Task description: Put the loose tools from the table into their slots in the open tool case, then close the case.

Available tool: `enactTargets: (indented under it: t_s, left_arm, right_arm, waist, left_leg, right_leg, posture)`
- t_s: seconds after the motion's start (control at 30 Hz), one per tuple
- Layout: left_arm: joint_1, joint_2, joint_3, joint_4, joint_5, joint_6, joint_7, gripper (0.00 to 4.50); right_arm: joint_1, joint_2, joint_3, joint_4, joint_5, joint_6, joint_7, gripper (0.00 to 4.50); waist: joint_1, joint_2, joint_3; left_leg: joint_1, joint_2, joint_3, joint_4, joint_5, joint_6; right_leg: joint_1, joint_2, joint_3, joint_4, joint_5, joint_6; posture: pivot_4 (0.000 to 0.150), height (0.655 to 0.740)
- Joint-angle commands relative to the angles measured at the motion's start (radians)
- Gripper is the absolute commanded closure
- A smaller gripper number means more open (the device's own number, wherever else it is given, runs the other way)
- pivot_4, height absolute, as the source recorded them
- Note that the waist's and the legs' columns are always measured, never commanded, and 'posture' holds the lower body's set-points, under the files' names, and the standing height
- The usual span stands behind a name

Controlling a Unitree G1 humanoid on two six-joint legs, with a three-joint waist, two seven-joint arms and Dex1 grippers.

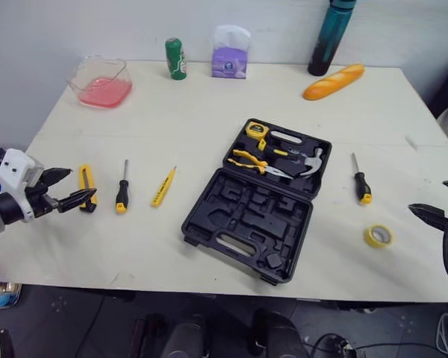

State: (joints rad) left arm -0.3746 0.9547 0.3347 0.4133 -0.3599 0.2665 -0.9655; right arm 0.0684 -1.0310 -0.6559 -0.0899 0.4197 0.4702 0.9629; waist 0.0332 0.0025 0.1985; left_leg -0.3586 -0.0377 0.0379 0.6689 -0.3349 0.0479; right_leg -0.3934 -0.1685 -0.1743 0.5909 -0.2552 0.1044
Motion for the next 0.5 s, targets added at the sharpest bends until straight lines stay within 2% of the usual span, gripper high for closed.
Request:
enactTargets:
  t_s: [0.03, 0.23, 0.5]
  left_arm:
    - [-0.072, -0.028, -0.062, -0.042, 0.011, 0.017, -0.01, 0.03]
    - [-0.254, -0.129, -0.228, 0.005, 0.107, 0.006, -0.002, 0.03]
    - [-0.511, -0.318, -0.391, 0.242, 0.258, -0.091, 0.043, 0.03]
  right_arm:
    - [-0.011, 0.015, 0.016, -0.12, 0.043, 0.051, -0.024, 0.0]
    - [-0.081, 0.013, 0.152, -0.183, 0.033, 0.079, -0.047, 0.0]
    - [-0.261, 0.069, 0.406, -0.159, -0.024, 0.146, -0.144, 0.0]
  waist:
    - [0.008, 0.0, 0.0]
    - [0.016, -0.001, 0.0]
    - [0.014, -0.002, 0.0]
  left_leg:
    - [0.0, 0.0, 0.0, 0.0, 0.0, -0.001]
    - [0.0, 0.001, 0.003, 0.001, 0.0, 0.0]
    - [-0.001, 0.001, 0.005, 0.004, 0.0, 0.0]
  right_leg:
    - [0.0, 0.001, 0.001, 0.0, 0.0, 0.0]
    - [0.0, 0.003, 0.003, 0.0, 0.0, 0.0]
    - [0.0, 0.004, 0.003, 0.001, 0.0, 0.0]
  posture:
    - [0.15, 0.7348]
    - [0.15, 0.7348]
    - [0.15, 0.7348]
